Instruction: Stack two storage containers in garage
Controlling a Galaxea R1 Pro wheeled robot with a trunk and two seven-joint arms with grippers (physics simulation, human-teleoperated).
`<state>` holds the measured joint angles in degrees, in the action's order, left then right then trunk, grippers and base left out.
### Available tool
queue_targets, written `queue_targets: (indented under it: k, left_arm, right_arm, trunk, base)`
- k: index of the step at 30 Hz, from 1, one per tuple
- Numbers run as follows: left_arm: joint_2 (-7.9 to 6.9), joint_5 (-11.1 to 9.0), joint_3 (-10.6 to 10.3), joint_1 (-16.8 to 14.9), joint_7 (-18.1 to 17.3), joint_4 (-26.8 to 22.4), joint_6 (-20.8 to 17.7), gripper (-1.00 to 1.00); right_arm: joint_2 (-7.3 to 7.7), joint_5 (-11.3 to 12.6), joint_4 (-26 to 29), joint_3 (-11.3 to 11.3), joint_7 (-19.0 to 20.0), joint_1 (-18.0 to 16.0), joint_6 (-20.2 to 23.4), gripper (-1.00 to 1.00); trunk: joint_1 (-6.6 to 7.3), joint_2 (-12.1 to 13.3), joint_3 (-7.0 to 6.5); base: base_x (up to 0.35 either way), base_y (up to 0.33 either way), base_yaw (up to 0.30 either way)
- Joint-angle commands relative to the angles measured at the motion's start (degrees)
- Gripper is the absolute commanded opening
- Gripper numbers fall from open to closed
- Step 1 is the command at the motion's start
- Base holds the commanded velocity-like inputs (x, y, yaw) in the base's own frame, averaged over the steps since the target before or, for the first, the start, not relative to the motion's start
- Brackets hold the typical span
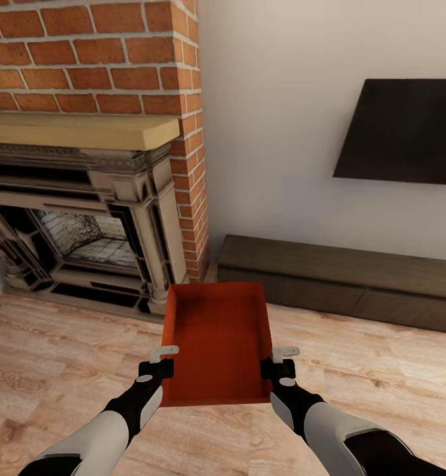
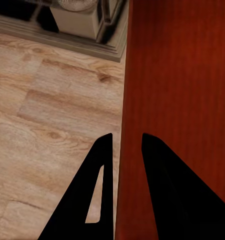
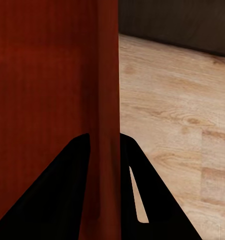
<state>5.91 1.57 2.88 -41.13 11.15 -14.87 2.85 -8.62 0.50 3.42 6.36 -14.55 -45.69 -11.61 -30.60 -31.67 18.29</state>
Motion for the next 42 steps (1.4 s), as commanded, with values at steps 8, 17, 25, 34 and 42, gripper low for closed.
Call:
queue_targets:
  k: [8,17,25,34,42]
  left_arm:
    - [-0.21,0.0,0.7,0.0,0.9,0.3,0.2,-1.00]
    - [-0.20,0.0,0.7,0.0,0.8,0.3,0.2,-1.00]
    - [-0.23,0.0,0.7,0.0,0.8,0.3,0.2,-1.00]
    - [-0.24,0.0,0.7,0.0,0.9,0.3,0.2,-1.00]
    - [-0.24,0.0,0.8,0.0,0.9,0.3,0.2,-1.00]
  right_arm:
    - [0.01,-0.2,0.1,-1.0,-0.8,-0.1,-1.5,-1.00]
    - [0.01,-0.2,0.0,-1.0,-0.7,-0.1,-1.5,-1.00]
    - [0.01,-0.2,0.0,-1.0,-0.7,-0.1,-1.5,-1.00]
    - [0.01,-0.2,0.0,-1.0,-0.7,-0.1,-1.5,-1.00]
    - [0.01,-0.2,0.0,-1.0,-0.7,-0.1,-1.5,-1.00]
  trunk:
    - [-0.02,-0.1,-0.66]
    - [-0.02,-0.1,-1.49]
    - [-0.02,-0.1,-2.22]
    - [-0.02,-0.1,-3.05]
    - [-0.02,-0.1,-3.78]
  base:
    - [0.000,0.000,0.000]
    - [0.000,0.000,0.000]
    - [0.000,0.000,0.000]
    - [0.000,0.000,0.000]
    - [0.000,0.000,0.000]
